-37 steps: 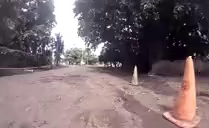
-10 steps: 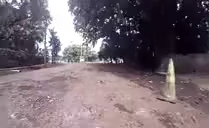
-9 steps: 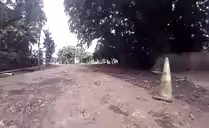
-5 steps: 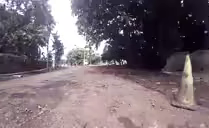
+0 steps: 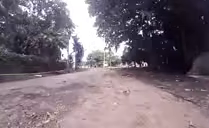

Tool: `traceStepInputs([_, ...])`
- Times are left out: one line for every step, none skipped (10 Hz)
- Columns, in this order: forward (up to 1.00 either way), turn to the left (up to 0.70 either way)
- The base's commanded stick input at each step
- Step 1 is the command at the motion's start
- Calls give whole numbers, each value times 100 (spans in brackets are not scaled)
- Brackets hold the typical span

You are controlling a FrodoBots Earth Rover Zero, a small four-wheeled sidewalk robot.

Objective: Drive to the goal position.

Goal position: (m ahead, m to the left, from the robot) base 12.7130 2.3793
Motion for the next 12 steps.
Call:
traceStepInputs([70, 0])
traceStepInputs([70, 0])
traceStepInputs([70, 0])
traceStepInputs([70, 0])
traceStepInputs([70, 0])
traceStepInputs([70, 0])
traceStepInputs([70, 0])
traceStepInputs([70, 0])
traceStepInputs([70, 0])
traceStepInputs([70, 0])
traceStepInputs([70, 0])
traceStepInputs([70, 0])
